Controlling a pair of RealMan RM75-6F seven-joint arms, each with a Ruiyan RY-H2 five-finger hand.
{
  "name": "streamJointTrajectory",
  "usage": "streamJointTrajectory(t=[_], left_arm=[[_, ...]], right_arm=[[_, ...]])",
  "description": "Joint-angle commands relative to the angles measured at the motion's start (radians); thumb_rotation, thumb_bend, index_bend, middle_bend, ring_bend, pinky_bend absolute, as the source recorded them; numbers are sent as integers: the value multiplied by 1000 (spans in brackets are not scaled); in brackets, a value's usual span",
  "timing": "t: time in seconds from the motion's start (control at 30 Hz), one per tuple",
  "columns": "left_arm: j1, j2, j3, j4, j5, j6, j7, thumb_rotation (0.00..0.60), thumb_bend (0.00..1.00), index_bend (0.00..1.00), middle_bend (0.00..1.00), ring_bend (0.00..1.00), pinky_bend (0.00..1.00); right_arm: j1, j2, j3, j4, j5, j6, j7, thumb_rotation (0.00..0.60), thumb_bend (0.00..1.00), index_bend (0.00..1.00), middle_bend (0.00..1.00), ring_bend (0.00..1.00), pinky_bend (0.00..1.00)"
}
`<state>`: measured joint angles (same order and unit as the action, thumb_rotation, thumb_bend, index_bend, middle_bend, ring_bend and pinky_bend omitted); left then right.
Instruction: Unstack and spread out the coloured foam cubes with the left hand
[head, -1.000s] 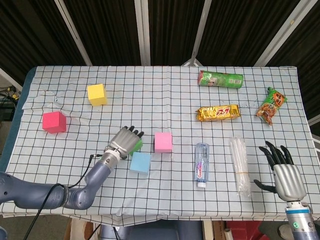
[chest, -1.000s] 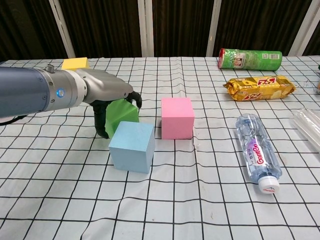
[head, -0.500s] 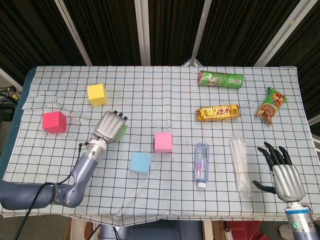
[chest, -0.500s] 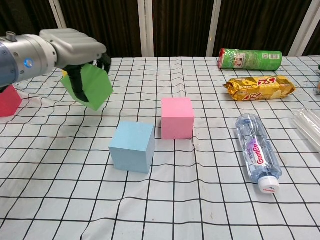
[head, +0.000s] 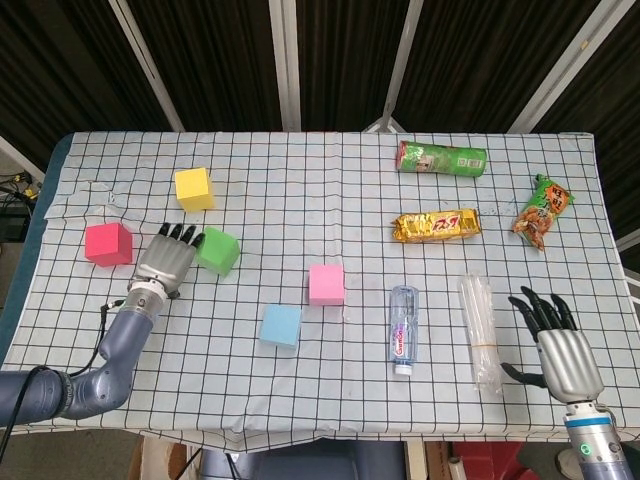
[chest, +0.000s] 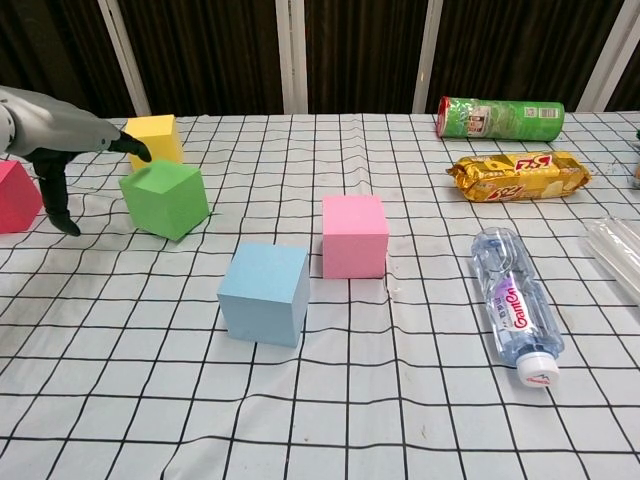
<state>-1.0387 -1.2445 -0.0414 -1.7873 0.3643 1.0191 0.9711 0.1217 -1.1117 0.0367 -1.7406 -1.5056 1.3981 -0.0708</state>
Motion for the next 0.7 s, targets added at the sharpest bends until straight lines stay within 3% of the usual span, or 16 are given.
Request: streamJointTrajectory(t=[0.03,0.17,0.27,0.3,0.4,0.43,0.53,0.7], left_arm=[[44,57,-58,-50,130,-66,-169,600,0,0,0,0,72],[133,161,-126,-193,326,-64,-374,600,0,0,0,0,198],[282,235,-121,-300,635,119,-500,600,0,0,0,0,223],[363,261,-90,-324,779,225,-543,600,0,0,0,0,223],[516,302,6,-307,1015,407,-601,600,0,0,0,0,223],[598,322,64,-277,1092,492,-614,600,0,0,0,0,223],[755,337,163,-179,1187,642,-672,600,0,19,0,0,223],[911,254,196,8,1213,810,-807,600,1,41,0,0,221]], right_arm=[[1,-1,0,-2,2,-2,-5,600,59,170,97,152,0],[1,-2,3,0,3,2,1,600,59,170,97,152,0],[1,0,1,3,-1,1,8,600,59,169,97,152,0],[2,1,0,3,-3,-1,11,600,59,170,97,152,0],[4,1,-3,2,-10,-2,11,600,59,169,97,152,0],[4,0,-4,1,-15,0,11,600,59,169,97,152,0],[3,-3,-5,0,-23,6,5,600,59,170,97,152,0],[-2,-11,-11,-4,-42,22,-14,600,60,170,97,152,0]])
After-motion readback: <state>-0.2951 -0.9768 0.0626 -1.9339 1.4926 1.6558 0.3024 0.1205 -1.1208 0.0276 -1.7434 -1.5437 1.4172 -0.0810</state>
